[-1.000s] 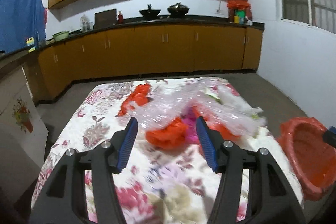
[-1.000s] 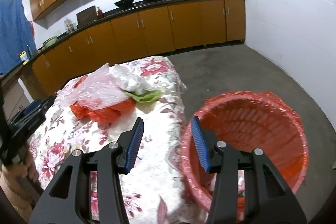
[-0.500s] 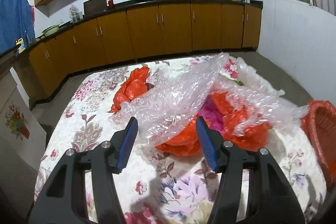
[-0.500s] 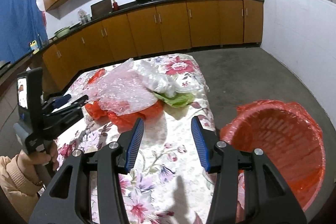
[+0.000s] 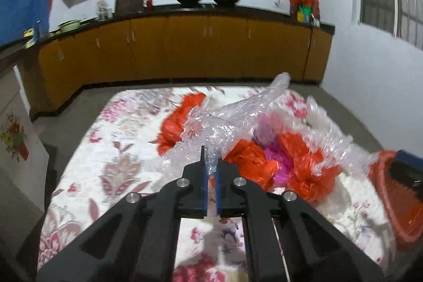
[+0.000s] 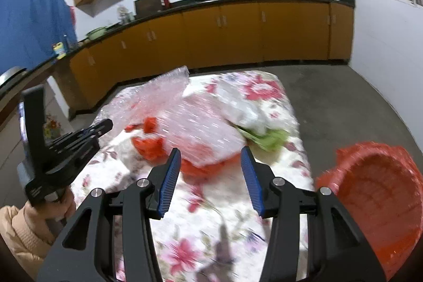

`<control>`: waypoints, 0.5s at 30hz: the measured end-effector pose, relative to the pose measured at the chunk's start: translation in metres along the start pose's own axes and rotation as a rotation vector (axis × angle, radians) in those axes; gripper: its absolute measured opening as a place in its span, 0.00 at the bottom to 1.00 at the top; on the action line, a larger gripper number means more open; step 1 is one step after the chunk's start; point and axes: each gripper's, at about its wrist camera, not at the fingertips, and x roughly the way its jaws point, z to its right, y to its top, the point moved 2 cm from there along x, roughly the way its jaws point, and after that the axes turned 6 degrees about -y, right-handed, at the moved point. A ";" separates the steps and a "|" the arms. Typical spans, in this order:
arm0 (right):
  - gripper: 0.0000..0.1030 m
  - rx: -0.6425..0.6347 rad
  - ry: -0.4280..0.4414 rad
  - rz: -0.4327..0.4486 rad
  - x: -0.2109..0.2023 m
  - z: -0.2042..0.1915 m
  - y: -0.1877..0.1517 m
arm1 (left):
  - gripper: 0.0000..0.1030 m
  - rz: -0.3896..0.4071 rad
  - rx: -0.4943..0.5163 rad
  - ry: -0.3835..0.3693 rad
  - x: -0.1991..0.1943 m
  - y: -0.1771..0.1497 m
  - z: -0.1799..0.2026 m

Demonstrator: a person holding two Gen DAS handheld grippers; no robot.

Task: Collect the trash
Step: 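Grasp a bubble wrap sheet with the left tool while the right tool grasps another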

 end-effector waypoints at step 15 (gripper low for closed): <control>0.10 -0.124 -0.052 -0.072 0.060 -0.043 0.003 | 0.05 0.095 -0.113 0.057 -0.071 0.003 -0.039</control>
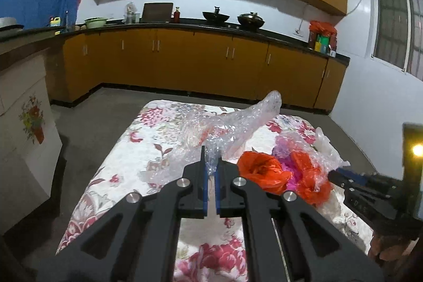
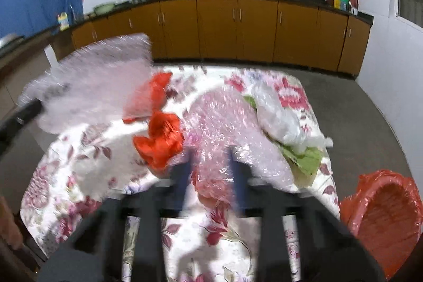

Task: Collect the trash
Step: 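Grasp a bubble wrap sheet with the left tool while the right tool grasps another, then carry the bubble wrap over the red basket and open both tools to release it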

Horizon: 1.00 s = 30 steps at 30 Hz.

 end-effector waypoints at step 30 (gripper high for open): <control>0.06 0.074 0.160 0.278 -0.146 0.014 0.009 | 0.05 0.097 -0.061 -0.012 -0.067 0.021 0.007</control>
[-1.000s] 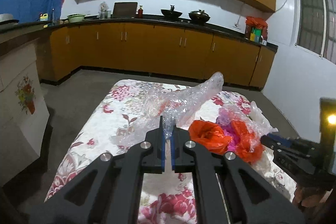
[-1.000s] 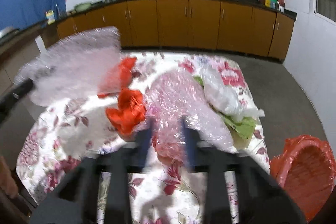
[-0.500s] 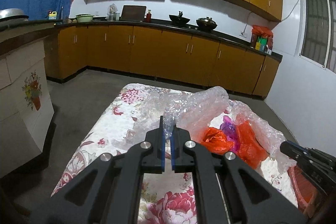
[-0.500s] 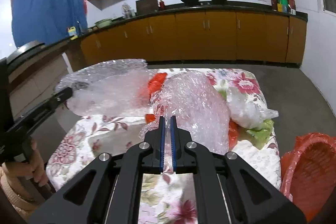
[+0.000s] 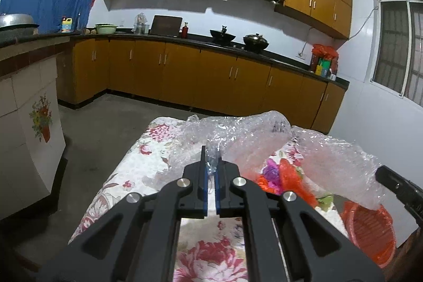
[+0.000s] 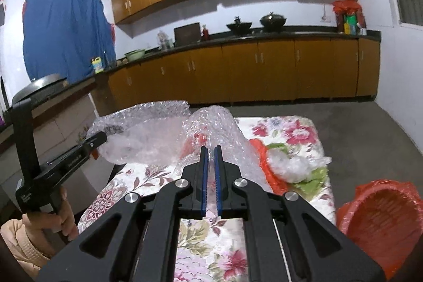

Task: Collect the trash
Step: 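Carry the bubble wrap over the red basket and open both tools to release it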

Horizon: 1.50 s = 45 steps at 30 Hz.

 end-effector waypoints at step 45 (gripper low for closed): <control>0.06 0.325 -0.582 -0.005 -0.124 0.235 -0.090 | 0.26 -0.386 0.143 -0.623 0.054 -0.153 0.310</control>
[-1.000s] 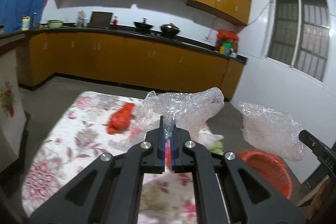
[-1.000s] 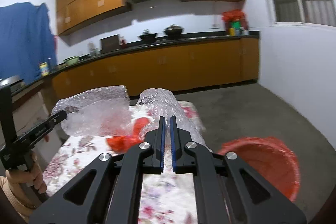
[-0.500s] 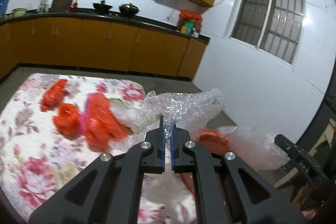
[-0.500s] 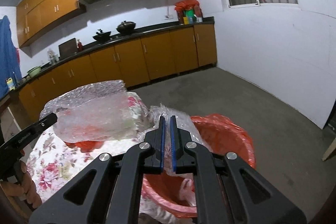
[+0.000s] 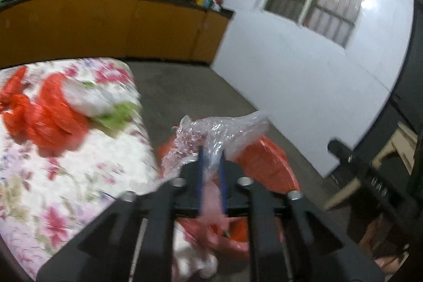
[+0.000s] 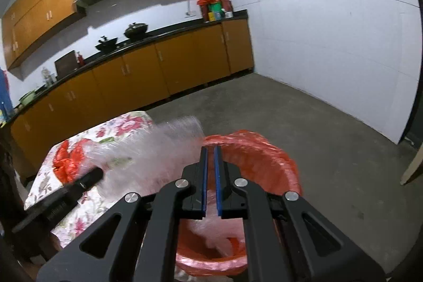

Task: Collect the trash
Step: 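Carry the bubble wrap over the red basket and open both tools to release it, then withdraw both open tools from the basket back toward the table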

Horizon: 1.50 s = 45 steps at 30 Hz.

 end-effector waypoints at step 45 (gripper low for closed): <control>0.51 -0.253 0.310 -0.197 0.116 -0.244 -0.011 | 0.59 0.179 -0.187 0.566 -0.158 0.000 -0.239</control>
